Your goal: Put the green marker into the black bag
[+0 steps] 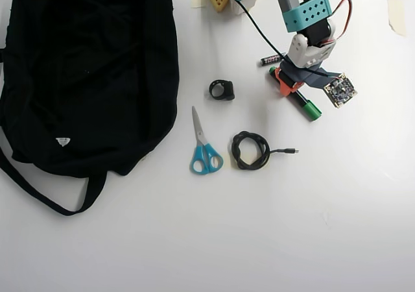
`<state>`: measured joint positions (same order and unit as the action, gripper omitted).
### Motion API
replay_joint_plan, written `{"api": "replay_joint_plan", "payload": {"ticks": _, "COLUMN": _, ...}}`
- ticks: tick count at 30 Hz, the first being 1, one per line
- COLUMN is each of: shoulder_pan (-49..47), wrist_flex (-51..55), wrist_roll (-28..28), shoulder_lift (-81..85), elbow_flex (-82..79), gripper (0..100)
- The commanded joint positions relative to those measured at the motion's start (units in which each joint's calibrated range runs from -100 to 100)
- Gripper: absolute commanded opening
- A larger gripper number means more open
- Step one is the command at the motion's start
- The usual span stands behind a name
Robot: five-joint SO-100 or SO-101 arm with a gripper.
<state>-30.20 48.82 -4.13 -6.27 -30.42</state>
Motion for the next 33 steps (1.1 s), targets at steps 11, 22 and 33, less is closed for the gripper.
{"api": "replay_joint_plan", "payload": {"ticks": 11, "shoulder_pan": 0.6, "wrist_flex": 6.7, "wrist_roll": 0.2, "shoulder_lift": 1.4, "elbow_flex": 6.5, "gripper": 2}}
{"api": "replay_joint_plan", "payload": {"ticks": 22, "shoulder_pan": 1.0, "wrist_flex": 13.0, "wrist_roll": 0.0, "shoulder_lift": 1.5, "elbow_flex": 11.6, "gripper": 2}}
{"api": "replay_joint_plan", "payload": {"ticks": 33, "shoulder_pan": 1.3, "wrist_flex": 18.3, "wrist_roll": 0.2, "shoulder_lift": 1.7, "elbow_flex": 17.8, "gripper": 2}}
